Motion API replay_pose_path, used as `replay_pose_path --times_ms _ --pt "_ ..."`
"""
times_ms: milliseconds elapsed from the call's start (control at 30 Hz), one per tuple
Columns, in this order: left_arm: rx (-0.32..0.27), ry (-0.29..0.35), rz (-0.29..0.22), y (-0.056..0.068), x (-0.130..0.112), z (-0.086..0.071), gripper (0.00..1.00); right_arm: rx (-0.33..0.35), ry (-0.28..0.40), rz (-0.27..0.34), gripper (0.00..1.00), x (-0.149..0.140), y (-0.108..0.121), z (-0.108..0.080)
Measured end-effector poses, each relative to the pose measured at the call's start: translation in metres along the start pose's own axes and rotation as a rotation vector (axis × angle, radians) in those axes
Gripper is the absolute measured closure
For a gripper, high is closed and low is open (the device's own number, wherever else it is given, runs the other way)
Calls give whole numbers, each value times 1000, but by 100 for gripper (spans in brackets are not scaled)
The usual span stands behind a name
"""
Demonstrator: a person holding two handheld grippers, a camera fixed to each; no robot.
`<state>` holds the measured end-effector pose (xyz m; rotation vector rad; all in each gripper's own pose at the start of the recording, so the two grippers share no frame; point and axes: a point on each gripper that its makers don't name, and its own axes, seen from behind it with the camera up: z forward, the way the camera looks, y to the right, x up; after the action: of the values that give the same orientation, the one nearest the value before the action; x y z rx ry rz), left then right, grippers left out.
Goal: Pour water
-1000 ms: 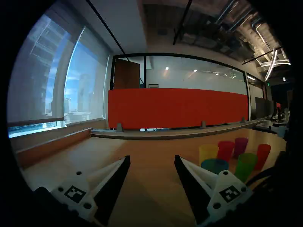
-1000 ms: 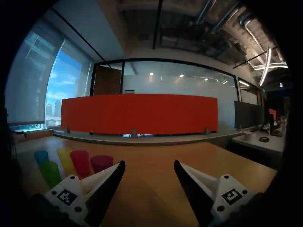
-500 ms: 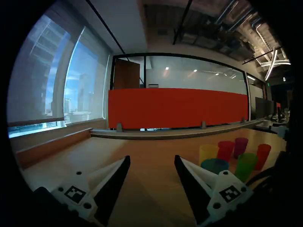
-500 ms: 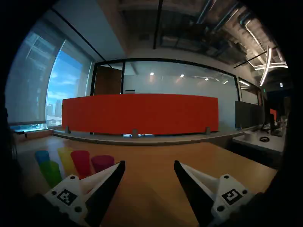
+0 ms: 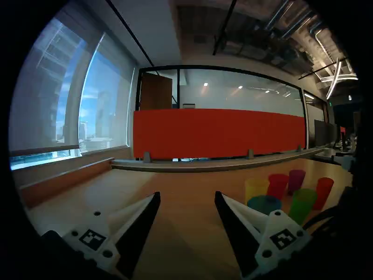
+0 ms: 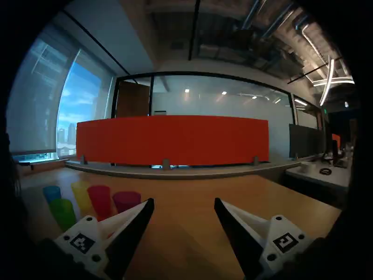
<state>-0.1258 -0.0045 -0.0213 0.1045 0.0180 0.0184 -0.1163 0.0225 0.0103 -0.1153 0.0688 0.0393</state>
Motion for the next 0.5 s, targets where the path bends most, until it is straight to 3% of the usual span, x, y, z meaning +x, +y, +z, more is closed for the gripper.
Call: replay_pose_path --times_ms 500 --pt "0 0 0 0 0 0 14 0 0 0 0 -1 -1 0"
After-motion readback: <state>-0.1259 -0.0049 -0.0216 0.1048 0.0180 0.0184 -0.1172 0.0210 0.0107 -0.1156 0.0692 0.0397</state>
